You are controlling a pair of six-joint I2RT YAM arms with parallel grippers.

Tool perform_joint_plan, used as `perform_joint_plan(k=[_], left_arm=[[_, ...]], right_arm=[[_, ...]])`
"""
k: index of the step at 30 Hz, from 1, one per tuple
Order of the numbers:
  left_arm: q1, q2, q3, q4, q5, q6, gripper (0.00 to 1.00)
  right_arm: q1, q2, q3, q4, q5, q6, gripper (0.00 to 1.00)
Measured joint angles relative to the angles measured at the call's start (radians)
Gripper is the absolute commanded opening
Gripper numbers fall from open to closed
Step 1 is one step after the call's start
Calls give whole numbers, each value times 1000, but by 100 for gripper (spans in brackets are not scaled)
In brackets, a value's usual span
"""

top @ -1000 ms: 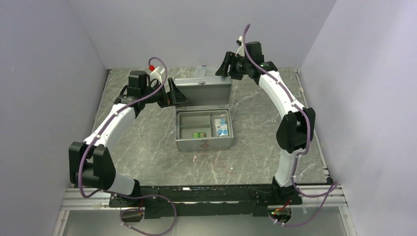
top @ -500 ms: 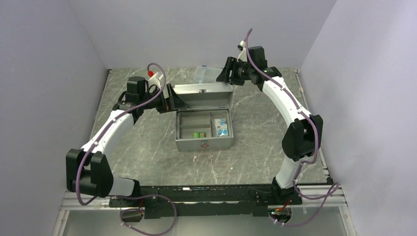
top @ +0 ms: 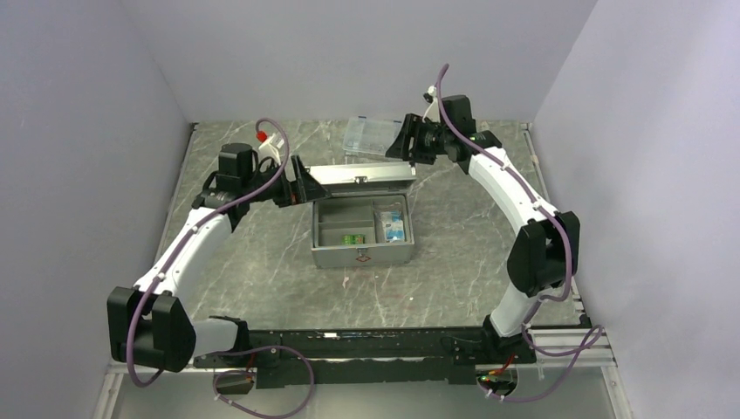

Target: Organize the medicine kit

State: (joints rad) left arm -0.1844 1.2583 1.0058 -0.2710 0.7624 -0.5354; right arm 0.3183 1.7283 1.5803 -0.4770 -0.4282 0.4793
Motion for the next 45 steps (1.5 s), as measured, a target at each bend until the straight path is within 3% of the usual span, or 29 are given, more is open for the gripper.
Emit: perform_joint_plan(k=[32,45], left_arm=[[1,-159,-251,17,0,-24,99],[3,-163,-262,41,-1,-24,99]], right_arm=[[38,-209,-277,68,55,4,63],[39,-335,-374,68,89,2,63]])
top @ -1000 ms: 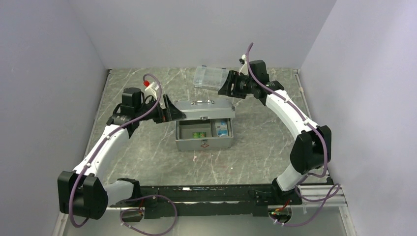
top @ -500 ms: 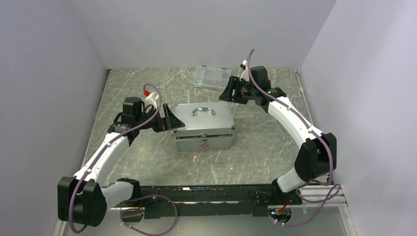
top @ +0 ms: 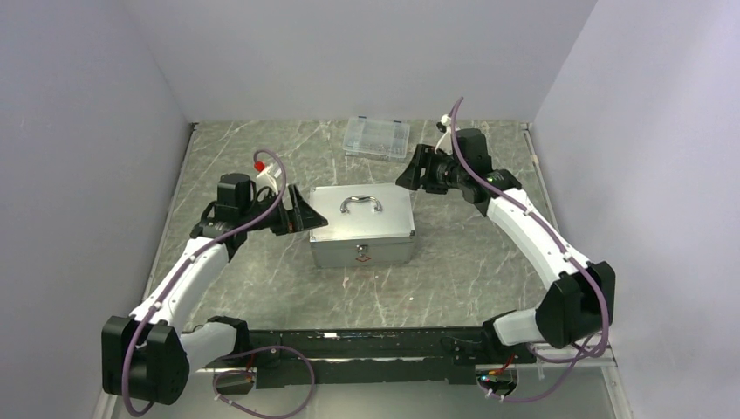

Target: Organize the medicine kit

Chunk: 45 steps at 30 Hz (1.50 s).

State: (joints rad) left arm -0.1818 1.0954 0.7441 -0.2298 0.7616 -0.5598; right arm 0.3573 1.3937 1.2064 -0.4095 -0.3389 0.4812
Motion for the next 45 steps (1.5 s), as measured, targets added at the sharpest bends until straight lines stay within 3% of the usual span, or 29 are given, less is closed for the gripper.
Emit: perform_joint_plan(k=[18,23,32,41,45], left_arm=[[0,-159,97,-271,-188,186,99],[0,-155,106,-320,-218,230,99],[-1,-66,243,-335,-219,256,99],[-1,184,444,-312,-221,267,99],[-1,283,514,-283,-219,263,99]], right_arm=[[77,-345,-317,25,7,-26,62],[161,-433,-359,23,-7,-51,53],[338,-460,-444,48,-17,-57,25],[378,-462,-639,97,55,27,0],[380,-467,-669,130,96,63,0]])
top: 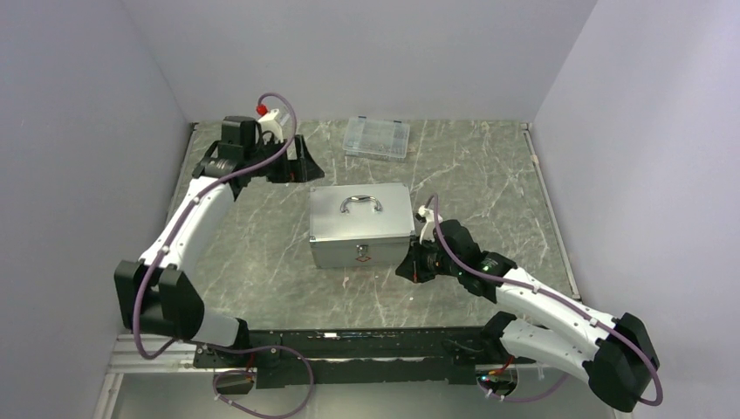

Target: Organize the medicine kit

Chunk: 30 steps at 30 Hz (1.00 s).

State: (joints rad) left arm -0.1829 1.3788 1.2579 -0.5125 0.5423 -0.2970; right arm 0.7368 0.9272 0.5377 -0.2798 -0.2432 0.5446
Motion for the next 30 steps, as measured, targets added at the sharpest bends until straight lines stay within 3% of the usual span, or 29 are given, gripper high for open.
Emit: perform_joint_plan(k=[15,22,30], left_arm=[[-39,465,309,109,67,-64,99],[-85,494,316,108,98,-63,99],[-96,489,218,74,123,-27,99]], right_arm=[[4,-18,-66,82,181,154,0],[4,35,-66,101,262,203,0],[3,69,-61,143,306,216,0]])
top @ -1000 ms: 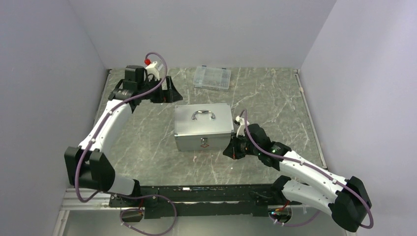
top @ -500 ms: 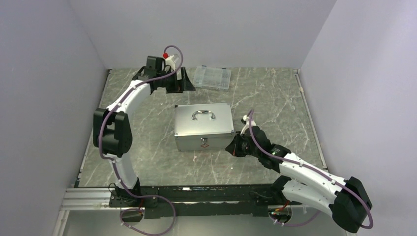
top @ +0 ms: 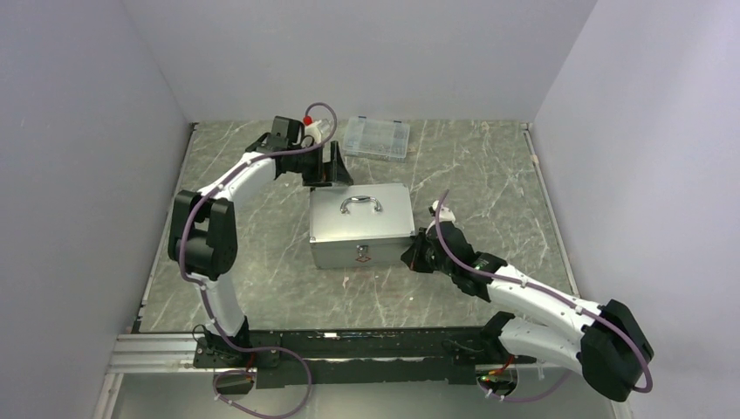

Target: Organize the medicine kit

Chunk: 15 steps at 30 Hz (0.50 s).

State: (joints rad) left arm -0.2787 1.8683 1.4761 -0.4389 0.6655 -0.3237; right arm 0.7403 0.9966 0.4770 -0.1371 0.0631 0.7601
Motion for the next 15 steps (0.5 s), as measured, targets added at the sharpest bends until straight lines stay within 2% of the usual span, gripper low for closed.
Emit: perform_joint_plan(k=[15], left_arm=[[-14,-205,-195,2,-7,15,99]], right_arm=[[-2,117,100,7,59,-36,0]])
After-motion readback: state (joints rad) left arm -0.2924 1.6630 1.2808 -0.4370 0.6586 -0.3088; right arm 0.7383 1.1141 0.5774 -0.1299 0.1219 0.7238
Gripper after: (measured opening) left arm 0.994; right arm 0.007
